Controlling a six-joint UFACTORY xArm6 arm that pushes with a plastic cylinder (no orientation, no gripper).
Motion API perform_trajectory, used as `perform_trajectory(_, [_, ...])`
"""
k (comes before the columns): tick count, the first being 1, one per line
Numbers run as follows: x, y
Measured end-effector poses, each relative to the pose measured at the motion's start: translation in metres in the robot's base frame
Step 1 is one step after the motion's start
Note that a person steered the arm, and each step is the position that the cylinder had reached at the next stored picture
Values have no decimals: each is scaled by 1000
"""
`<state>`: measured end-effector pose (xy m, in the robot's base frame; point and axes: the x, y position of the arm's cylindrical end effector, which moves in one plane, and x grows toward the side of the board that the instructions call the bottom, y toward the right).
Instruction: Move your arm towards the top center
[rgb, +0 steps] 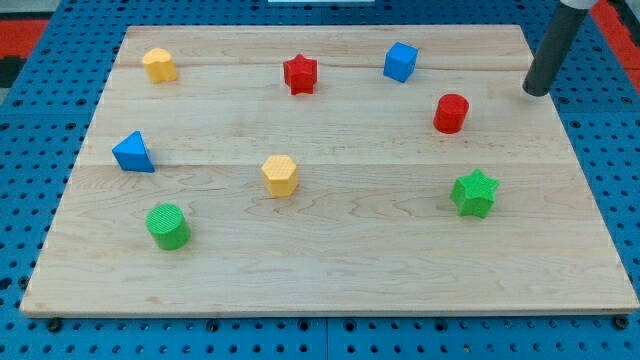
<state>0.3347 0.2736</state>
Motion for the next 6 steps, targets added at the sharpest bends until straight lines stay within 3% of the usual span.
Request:
perform_trajectory(2, [35,-9])
perform_trajectory(5, [38,-52])
perform_trajectory(6, [20,-57])
